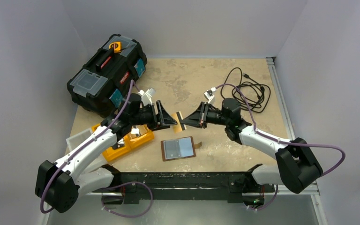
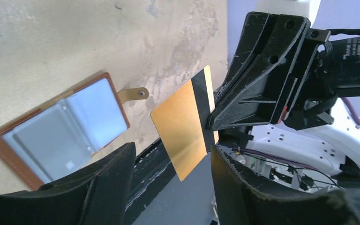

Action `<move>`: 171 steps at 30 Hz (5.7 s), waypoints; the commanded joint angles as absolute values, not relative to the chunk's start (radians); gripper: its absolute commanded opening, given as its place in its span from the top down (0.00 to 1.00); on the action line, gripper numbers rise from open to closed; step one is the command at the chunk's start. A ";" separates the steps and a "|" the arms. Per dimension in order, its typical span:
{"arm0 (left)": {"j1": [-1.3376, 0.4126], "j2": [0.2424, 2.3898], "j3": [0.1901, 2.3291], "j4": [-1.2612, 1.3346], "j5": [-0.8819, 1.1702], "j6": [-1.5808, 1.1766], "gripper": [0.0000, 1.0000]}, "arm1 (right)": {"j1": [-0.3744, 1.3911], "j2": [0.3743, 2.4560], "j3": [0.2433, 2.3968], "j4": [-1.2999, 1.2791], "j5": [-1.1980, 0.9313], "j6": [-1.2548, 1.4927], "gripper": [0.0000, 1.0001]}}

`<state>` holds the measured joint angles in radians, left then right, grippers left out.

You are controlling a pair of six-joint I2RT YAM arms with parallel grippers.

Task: Take the credit cards out of the card holder
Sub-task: Place the credit card in the storage box, then remove the credit card from the card holder.

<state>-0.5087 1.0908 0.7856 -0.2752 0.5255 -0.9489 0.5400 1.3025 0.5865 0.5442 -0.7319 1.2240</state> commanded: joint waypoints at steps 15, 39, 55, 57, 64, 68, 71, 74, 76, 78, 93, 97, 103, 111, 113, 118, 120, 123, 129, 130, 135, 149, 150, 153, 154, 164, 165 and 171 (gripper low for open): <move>-0.494 1.094 0.746 -0.130 0.619 -1.042 1.00 | 0.552 1.262 0.629 0.477 -0.710 1.169 0.62; -0.440 1.342 1.154 -1.086 -0.483 -0.848 1.00 | 0.552 1.187 0.735 0.002 -0.452 0.829 0.08; -0.440 1.568 1.152 -1.064 -0.523 -0.892 0.94 | 0.552 1.136 0.695 0.005 -0.461 0.827 0.08; -0.439 1.571 1.155 -1.064 -0.520 -0.889 0.90 | 0.552 1.135 0.693 0.004 -0.453 0.828 0.08; -0.439 1.526 1.157 -1.038 -0.470 -0.860 0.73 | 0.552 1.138 0.697 -0.016 -0.429 0.821 0.07; -0.440 1.466 1.156 -1.003 -0.409 -0.819 0.62 | 0.557 1.141 0.700 -0.044 -0.398 0.806 0.08; -0.440 1.405 1.149 -0.960 -0.319 -0.768 0.49 | 0.586 1.148 0.712 -0.075 -0.341 0.787 0.08; -0.439 1.341 1.127 -0.906 -0.191 -0.724 0.37 | 0.650 1.170 0.741 -0.113 -0.261 0.773 0.08; -0.441 1.300 1.106 -0.863 -0.119 -0.699 0.30 | 0.704 1.192 0.765 -0.134 -0.194 0.770 0.08; -0.442 1.258 1.080 -0.827 -0.027 -0.683 0.27 | 0.759 1.223 0.788 -0.147 -0.131 0.773 0.10; -0.441 1.083 0.929 -0.761 0.196 -0.671 0.25 | 1.044 1.567 0.982 -0.255 0.154 0.812 0.38; -0.442 1.048 0.904 -0.765 0.198 -0.670 0.24 | 1.078 1.636 1.021 -0.295 0.193 0.817 0.42; -0.442 1.033 0.885 -0.773 0.205 -0.667 0.24 | 1.113 1.709 1.068 -0.316 0.216 0.825 0.43; -0.442 1.023 0.846 -0.756 0.217 -0.670 0.24 | 1.119 1.776 1.076 -0.341 0.236 0.845 0.49; -0.441 1.019 0.838 -0.752 0.220 -0.674 0.24 | 1.120 1.783 1.059 -0.339 0.215 0.864 0.53; -0.447 1.023 0.807 -0.727 0.244 -0.686 0.24 | 1.116 1.779 0.988 -0.285 0.164 0.886 0.68; -0.460 1.031 0.796 -0.714 0.248 -0.693 0.24 | 1.113 1.775 0.964 -0.263 0.150 0.893 0.75; -0.505 1.054 0.778 -0.681 0.251 -0.712 0.24 | 1.104 1.766 0.930 -0.231 0.128 0.904 0.85; -0.602 1.138 0.741 -0.573 0.259 -0.796 0.35 | 1.075 1.726 0.841 -0.117 0.058 0.912 0.93; -0.614 1.156 0.734 -0.551 0.263 -0.810 0.37 | 1.069 1.719 0.825 -0.094 0.044 0.912 0.93; -0.645 1.249 0.710 -0.452 0.290 -0.850 0.52 | 1.041 1.695 0.758 -0.006 -0.020 0.910 0.95; -0.686 1.424 0.661 -0.310 0.328 -0.895 0.67 | 0.977 1.697 0.664 0.151 -0.126 0.916 0.97; -0.690 1.432 0.658 -0.303 0.327 -0.900 0.68 | 0.977 1.696 0.662 0.153 -0.128 0.916 0.97; -0.703 1.456 0.654 -0.292 0.327 -0.911 0.74 | 0.973 1.693 0.661 0.156 -0.129 0.916 0.97; -0.706 1.463 0.654 -0.293 0.325 -0.914 0.76 | 0.972 1.691 0.661 0.154 -0.129 0.915 0.97; -0.715 1.410 0.664 -0.386 0.238 -0.917 1.00 | 0.967 1.597 0.704 0.086 -0.095 0.900 0.88; -0.715 1.400 0.666 -0.392 0.232 -0.917 1.00 | 0.966 1.575 0.708 0.075 -0.087 0.901 0.86; -0.727 1.356 0.671 -0.402 0.227 -0.908 1.00 | 0.960 1.481 0.756 -0.021 -0.041 0.888 0.66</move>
<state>-0.7143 1.4006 0.6632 -0.3870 0.2535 -0.9073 0.9672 1.5463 0.6991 0.0738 -0.0971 0.9127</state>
